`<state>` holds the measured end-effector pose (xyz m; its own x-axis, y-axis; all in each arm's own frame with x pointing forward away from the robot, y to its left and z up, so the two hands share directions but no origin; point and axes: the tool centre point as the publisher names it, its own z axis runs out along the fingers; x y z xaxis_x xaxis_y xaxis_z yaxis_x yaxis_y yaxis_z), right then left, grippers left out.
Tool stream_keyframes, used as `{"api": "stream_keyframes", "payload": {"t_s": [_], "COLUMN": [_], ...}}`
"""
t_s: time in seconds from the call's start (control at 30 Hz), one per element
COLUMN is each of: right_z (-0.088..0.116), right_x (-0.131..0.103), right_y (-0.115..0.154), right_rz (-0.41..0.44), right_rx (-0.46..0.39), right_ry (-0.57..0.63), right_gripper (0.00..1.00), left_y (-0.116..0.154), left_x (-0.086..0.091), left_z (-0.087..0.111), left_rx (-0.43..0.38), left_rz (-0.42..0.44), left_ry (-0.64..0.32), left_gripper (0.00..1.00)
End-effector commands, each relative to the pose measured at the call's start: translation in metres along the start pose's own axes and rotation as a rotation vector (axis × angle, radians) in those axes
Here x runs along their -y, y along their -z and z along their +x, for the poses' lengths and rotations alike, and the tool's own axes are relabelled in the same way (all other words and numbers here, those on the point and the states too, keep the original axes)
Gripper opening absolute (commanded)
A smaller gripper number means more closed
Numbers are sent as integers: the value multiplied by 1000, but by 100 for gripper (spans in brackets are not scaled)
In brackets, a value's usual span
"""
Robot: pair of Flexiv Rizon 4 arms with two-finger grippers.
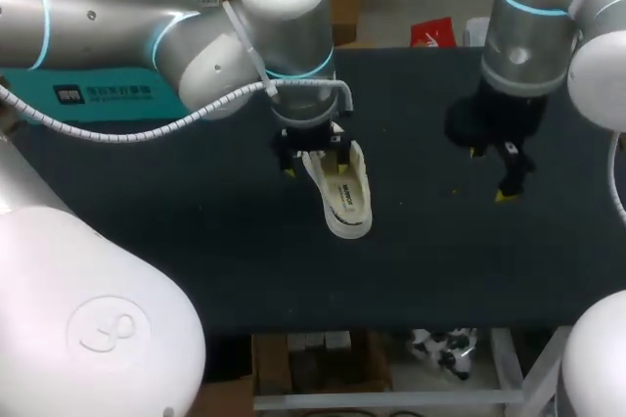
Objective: Open the shoe tongue, take the insole out of the shoe, put the insole back into the shoe, and pack the shoe into the shoebox
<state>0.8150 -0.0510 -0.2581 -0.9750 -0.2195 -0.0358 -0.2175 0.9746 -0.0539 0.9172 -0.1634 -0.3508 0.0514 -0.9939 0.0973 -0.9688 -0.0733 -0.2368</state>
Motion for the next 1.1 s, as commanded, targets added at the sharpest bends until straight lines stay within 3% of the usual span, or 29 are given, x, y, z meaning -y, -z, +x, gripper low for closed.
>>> {"api": "stream_keyframes", "payload": {"t_s": [0.03,0.07,0.1,0.13,0.47,0.7,0.87,1.1], "right_z": [4,3,3,4,5,5,4,4], "right_x": [1,1,1,1,1,2,5,5], "right_y": [-2,-2,-2,-2,-2,-3,0,0], "right_rz": [20,31,37,40,54,45,2,2], "right_rx": [17,18,20,19,19,7,-44,-44], "right_ry": [17,28,39,41,83,112,77,77], "right_gripper": [100,100,100,100,100,100,100,100], "left_y": [-5,-5,-6,-6,-3,-3,10,38], "left_x": [-1,-1,0,1,5,12,23,47], "left_z": [6,6,6,5,-3,-6,-14,-33], "left_rx": [30,27,15,10,-9,-57,-95,-193], "left_rz": [16,18,15,12,24,-3,17,74], "left_ry": [26,39,43,43,61,4,-96,-389], "left_gripper": [34,28,11,0,0,0,0,0]}}
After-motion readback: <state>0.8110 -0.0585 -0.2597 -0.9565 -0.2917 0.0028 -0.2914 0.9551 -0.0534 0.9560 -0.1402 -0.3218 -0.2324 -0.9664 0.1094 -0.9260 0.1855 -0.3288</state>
